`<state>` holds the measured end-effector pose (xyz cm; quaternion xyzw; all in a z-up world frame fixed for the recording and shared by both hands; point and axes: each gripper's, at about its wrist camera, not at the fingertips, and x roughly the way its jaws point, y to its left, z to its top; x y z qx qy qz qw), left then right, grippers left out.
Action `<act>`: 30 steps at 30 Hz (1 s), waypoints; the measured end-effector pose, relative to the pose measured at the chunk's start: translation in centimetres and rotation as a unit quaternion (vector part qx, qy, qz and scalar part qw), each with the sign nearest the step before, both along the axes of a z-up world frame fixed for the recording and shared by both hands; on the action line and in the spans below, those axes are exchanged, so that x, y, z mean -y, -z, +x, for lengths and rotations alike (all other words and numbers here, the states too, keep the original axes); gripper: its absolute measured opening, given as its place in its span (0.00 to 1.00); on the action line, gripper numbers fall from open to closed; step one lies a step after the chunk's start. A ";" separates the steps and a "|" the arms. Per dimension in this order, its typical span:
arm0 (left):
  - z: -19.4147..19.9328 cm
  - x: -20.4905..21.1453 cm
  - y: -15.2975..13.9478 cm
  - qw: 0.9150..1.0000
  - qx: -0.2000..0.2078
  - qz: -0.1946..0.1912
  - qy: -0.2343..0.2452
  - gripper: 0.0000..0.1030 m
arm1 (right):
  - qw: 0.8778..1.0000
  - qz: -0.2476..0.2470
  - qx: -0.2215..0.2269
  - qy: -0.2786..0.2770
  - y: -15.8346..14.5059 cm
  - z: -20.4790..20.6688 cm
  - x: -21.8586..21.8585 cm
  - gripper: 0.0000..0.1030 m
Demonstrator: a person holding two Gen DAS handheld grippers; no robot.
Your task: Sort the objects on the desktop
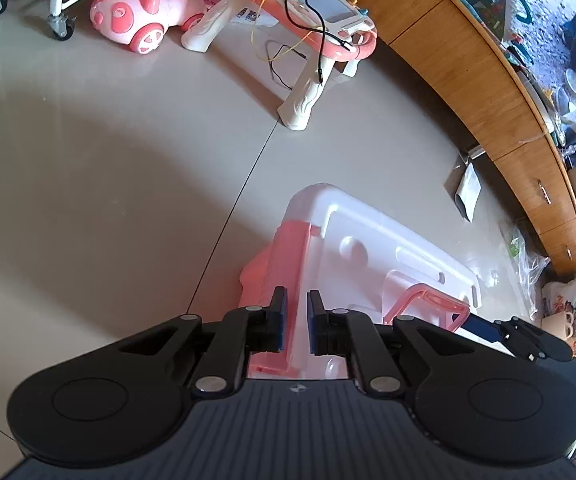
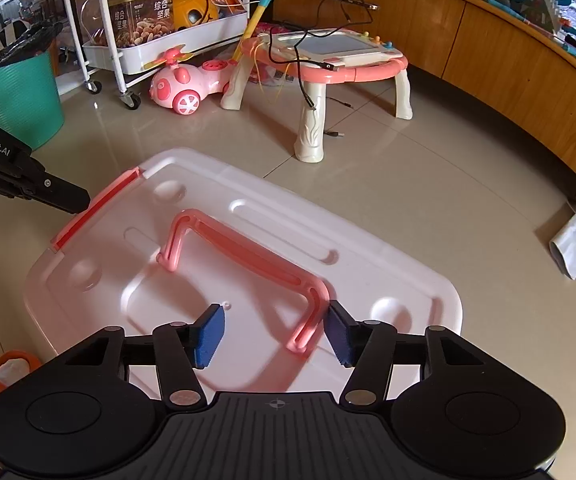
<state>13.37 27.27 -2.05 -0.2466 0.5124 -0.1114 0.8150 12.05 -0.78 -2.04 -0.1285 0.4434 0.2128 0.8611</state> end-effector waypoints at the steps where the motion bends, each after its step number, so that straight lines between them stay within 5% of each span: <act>1: 0.0 0.2 -0.1 1.000 0.001 0.005 0.002 0.11 | 1.000 0.000 0.000 0.000 0.0 0.0 0.0 0.53; 16: 0.2 2.8 -1.1 0.997 0.008 0.073 0.026 0.10 | 1.000 0.001 0.000 0.005 -0.1 -0.2 -0.4 0.55; 20: 0.2 3.2 -1.3 0.996 0.009 0.085 0.027 0.10 | 1.000 0.011 0.005 0.012 -0.5 -0.2 0.4 0.41; 30: 0.2 4.0 -1.6 0.993 0.008 0.111 0.032 0.10 | 0.988 0.056 0.007 0.142 -1.6 0.2 10.4 0.39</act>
